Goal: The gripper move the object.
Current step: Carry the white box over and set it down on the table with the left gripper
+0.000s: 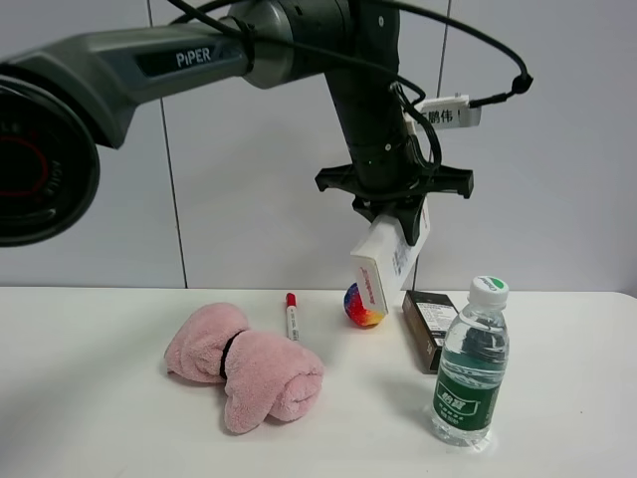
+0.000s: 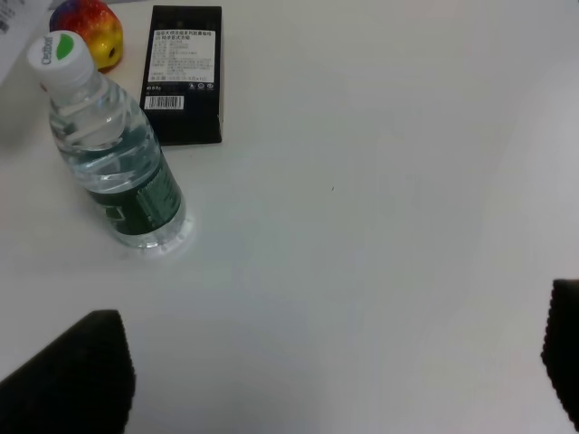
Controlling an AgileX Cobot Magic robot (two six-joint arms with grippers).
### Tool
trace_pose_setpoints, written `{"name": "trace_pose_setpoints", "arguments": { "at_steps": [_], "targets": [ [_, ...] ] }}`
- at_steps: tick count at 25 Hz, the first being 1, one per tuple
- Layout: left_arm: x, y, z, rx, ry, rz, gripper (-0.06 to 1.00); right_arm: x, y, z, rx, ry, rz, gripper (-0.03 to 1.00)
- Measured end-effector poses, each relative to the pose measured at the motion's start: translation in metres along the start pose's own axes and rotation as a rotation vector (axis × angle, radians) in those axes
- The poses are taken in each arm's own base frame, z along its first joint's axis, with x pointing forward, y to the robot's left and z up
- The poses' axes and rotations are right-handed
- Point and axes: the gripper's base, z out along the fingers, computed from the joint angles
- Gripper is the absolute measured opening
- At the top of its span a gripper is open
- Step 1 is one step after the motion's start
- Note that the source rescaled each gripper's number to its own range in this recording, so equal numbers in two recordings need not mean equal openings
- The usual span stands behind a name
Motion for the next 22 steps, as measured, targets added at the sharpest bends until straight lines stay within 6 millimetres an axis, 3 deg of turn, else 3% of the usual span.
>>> {"name": "trace_pose_setpoints", "arguments": {
  "at_steps": [7,15,18,22],
  "targets": [
    [-0.019,0.015,-0.055,-0.030,-0.109,0.027,0.00,0.000,0.000,0.000,0.000,0.000,0.000,1.00],
    [-0.036,0.059,-0.116,-0.130,-0.227,0.012,0.00,0.000,0.000,0.000,0.000,0.000,0.000,1.00],
    [-0.035,0.083,-0.124,-0.174,-0.210,-0.007,0.00,0.000,0.000,0.000,0.000,0.000,0.000,1.00],
    [-0.021,0.113,-0.119,-0.223,-0.113,-0.049,0.00,0.000,0.000,0.000,0.000,0.000,0.000,1.00]
  ]
}}
